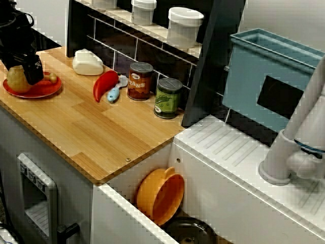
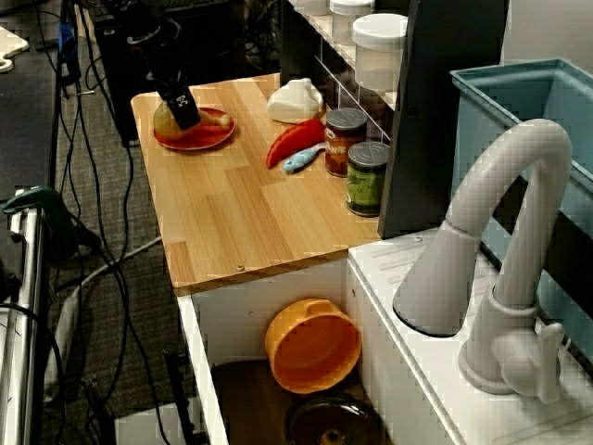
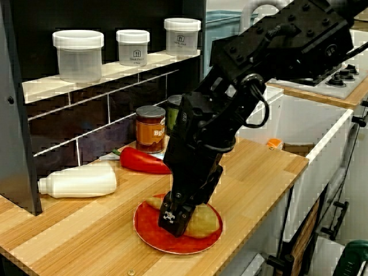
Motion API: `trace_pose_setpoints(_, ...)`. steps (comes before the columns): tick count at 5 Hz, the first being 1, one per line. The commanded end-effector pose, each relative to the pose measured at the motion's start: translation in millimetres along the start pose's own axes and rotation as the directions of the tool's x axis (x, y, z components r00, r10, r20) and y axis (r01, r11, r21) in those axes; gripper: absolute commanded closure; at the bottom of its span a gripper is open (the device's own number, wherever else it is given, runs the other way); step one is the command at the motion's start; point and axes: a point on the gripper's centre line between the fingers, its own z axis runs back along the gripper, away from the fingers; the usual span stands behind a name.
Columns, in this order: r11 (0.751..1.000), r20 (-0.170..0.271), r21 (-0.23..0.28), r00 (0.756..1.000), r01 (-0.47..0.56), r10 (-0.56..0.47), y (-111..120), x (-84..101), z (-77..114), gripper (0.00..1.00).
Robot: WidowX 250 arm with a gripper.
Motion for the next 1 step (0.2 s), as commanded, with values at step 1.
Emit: trace_pose_setpoints(1,1.0,0.022,0.016,1.0,0.013,-0.013,2.6,4.9,8.5,0.0)
